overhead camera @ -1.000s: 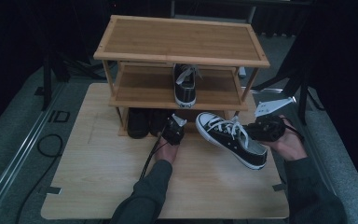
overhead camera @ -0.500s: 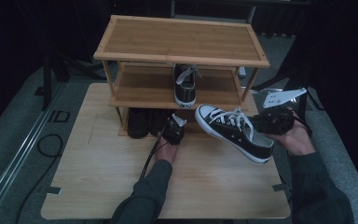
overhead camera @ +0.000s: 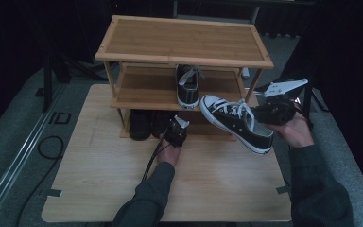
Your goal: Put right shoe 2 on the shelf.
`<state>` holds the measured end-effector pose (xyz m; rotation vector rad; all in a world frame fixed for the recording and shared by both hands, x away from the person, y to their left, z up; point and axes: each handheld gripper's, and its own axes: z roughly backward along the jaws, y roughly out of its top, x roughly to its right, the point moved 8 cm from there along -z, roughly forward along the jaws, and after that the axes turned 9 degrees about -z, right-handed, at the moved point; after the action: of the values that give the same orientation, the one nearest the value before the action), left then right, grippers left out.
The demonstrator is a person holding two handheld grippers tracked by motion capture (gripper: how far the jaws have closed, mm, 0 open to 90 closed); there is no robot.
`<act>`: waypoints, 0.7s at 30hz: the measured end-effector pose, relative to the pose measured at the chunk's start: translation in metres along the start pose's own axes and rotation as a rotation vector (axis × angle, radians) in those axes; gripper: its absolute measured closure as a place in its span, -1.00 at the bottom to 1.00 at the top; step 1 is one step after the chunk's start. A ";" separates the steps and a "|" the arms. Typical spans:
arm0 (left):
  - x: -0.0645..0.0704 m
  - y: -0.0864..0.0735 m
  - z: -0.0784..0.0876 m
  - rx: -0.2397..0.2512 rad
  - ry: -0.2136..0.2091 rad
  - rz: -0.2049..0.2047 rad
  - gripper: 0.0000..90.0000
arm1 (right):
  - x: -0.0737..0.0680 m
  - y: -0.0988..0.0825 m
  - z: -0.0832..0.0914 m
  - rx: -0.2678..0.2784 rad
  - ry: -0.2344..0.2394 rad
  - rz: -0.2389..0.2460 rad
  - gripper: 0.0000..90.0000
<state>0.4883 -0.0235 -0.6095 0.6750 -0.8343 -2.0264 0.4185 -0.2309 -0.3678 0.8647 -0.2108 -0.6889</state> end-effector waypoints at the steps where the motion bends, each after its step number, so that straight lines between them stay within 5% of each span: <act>1: 0.000 0.000 0.000 0.000 0.000 0.000 0.99 | 0.002 0.001 -0.002 0.001 -0.009 -0.009 0.92; 8: 0.000 0.000 0.000 -0.002 0.000 -0.003 0.99 | 0.010 0.014 -0.015 0.016 -0.059 -0.061 0.91; 21: 0.000 0.000 0.000 -0.002 0.000 -0.001 0.99 | 0.019 0.022 -0.021 0.027 -0.121 -0.084 0.91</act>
<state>0.4882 -0.0231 -0.6094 0.6750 -0.8323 -2.0275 0.4528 -0.2197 -0.3663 0.8624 -0.2938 -0.8199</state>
